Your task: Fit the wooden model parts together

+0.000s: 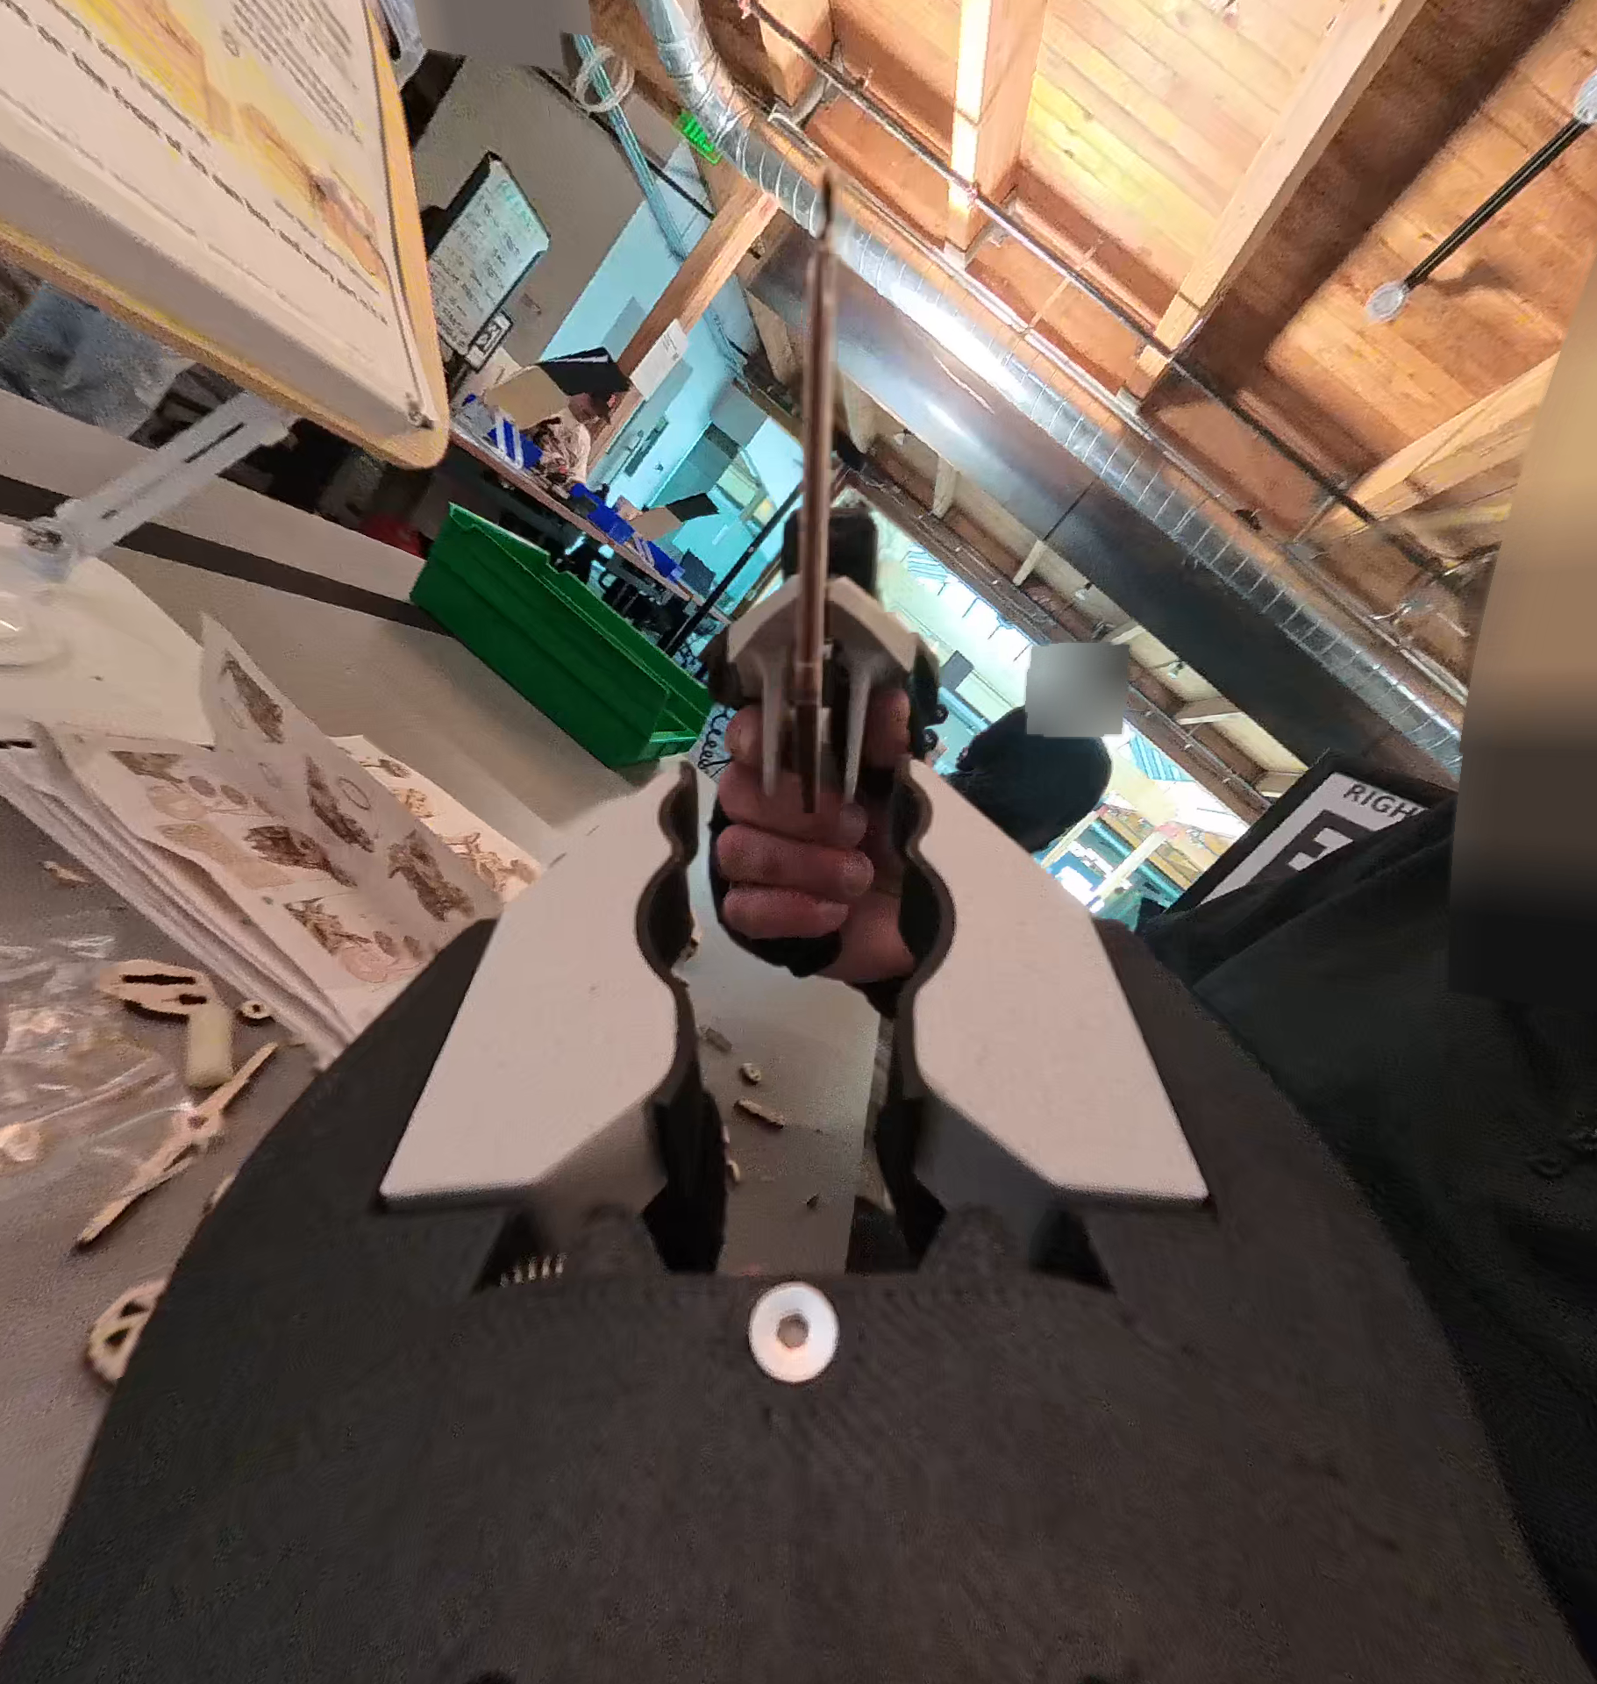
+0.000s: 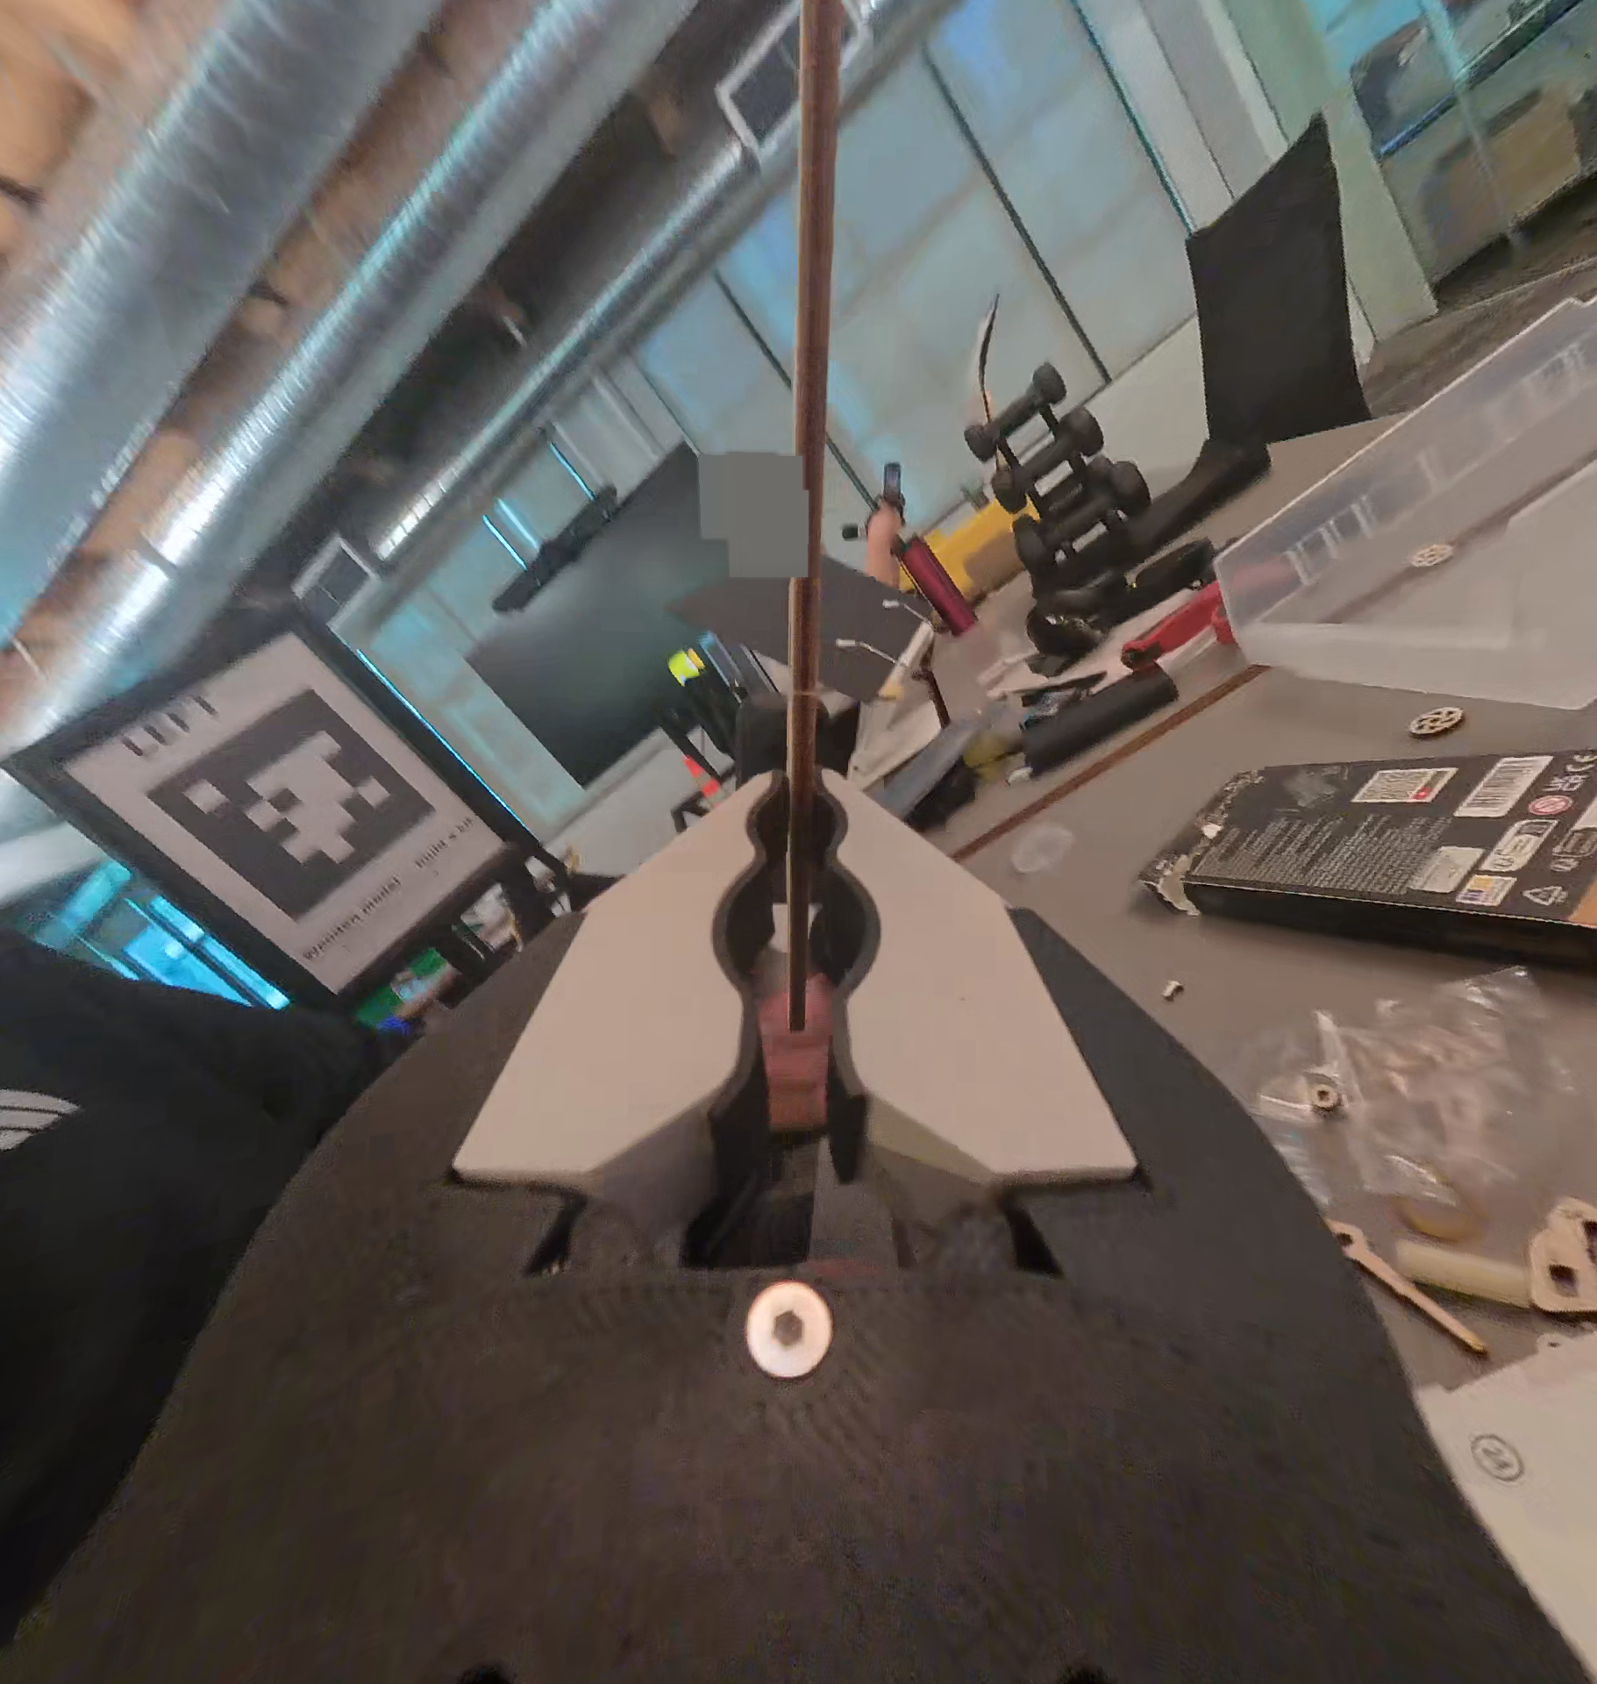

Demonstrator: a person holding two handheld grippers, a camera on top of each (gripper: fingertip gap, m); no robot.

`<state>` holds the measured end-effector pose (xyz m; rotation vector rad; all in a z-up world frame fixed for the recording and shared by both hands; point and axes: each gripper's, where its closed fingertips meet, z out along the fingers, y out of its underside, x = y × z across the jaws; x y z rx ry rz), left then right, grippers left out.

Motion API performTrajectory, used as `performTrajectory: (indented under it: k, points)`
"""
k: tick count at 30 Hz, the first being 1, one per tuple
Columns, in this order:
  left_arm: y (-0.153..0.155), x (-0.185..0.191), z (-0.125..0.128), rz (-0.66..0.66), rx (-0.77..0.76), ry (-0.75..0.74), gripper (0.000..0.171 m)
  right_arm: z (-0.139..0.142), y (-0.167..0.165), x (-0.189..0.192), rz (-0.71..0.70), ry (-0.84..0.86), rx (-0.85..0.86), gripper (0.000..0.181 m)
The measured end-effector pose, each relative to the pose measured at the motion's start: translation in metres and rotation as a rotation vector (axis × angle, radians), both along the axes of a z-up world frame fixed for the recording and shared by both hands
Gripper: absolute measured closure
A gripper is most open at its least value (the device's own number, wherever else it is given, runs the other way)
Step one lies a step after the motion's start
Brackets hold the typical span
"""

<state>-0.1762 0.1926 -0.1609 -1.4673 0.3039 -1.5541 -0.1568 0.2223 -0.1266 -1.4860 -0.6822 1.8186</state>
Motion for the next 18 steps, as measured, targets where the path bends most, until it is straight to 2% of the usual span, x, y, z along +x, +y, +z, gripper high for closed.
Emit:
performTrajectory:
  k: [2,4,6,8,10,12,16,18]
  points:
    - [-0.002,0.006,0.009,-0.009,0.031,-0.024,0.148,-0.006,-0.003,-0.001,0.018,0.005,-0.03,0.181]
    - [0.0,0.01,0.01,0.022,0.042,0.029,0.17,-0.009,-0.008,-0.005,0.032,0.008,-0.039,0.18]
    - [0.002,0.007,0.002,0.049,0.032,0.12,0.171,-0.021,-0.008,-0.006,0.037,-0.091,-0.05,0.171]
    - [0.004,-0.001,-0.001,0.059,0.0,0.161,0.171,-0.046,-0.01,0.002,0.034,-0.28,-0.004,0.166]
    - [0.004,-0.005,-0.005,0.056,-0.016,0.239,0.171,-0.062,-0.029,0.014,0.103,-0.443,0.112,0.17]
    - [0.005,-0.006,-0.012,0.05,-0.021,0.358,0.171,-0.051,-0.048,0.017,0.158,-0.488,0.252,0.169]
    - [0.0,0.004,-0.029,0.014,-0.002,0.632,0.171,-0.012,-0.033,-0.001,-0.054,-0.605,0.676,0.156]
    - [-0.004,0.009,-0.033,-0.003,-0.001,0.708,0.171,-0.007,-0.033,-0.017,-0.042,-0.644,0.804,0.158]
